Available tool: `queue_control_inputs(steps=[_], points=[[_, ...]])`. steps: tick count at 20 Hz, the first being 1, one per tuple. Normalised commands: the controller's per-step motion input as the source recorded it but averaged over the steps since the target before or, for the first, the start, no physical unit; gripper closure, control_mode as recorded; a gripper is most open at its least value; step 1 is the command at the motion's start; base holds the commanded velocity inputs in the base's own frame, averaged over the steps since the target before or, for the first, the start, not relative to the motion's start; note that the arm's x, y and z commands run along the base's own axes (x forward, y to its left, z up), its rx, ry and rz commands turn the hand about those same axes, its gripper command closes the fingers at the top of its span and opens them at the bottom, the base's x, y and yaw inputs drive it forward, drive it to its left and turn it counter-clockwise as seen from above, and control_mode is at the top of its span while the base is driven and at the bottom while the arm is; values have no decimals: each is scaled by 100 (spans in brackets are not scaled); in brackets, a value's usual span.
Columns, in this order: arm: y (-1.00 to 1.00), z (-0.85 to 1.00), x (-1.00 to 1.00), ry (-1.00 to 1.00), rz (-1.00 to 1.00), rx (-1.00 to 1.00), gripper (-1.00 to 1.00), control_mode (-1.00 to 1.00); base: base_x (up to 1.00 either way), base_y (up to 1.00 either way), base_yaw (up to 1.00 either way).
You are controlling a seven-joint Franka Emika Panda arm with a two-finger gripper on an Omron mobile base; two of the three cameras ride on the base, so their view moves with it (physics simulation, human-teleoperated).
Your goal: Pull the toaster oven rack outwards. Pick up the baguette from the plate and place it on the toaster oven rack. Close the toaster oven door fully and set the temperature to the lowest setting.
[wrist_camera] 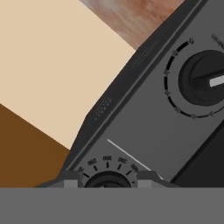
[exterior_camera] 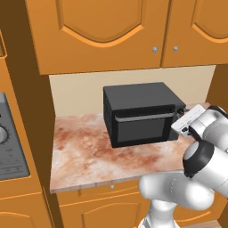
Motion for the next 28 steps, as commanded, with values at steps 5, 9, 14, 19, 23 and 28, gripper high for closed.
queue_control_inputs(steps=[5, 9, 14, 19, 23, 28], points=[[0, 0, 0, -10, 0, -12, 100, -100, 0, 0, 0], [6, 0, 0, -25, 0, -18, 100, -100, 0, 0, 0], [16, 0, 4, -13, -1, -19, 100, -100, 0, 0, 0], [14, 9, 4, 0, 0, -18, 100, -100, 0, 0, 0], [15, 9, 0, 0, 0, -16, 100, -100, 0, 0, 0], [25, 0, 0, 0, -1, -16, 100, -100, 0, 0, 0]])
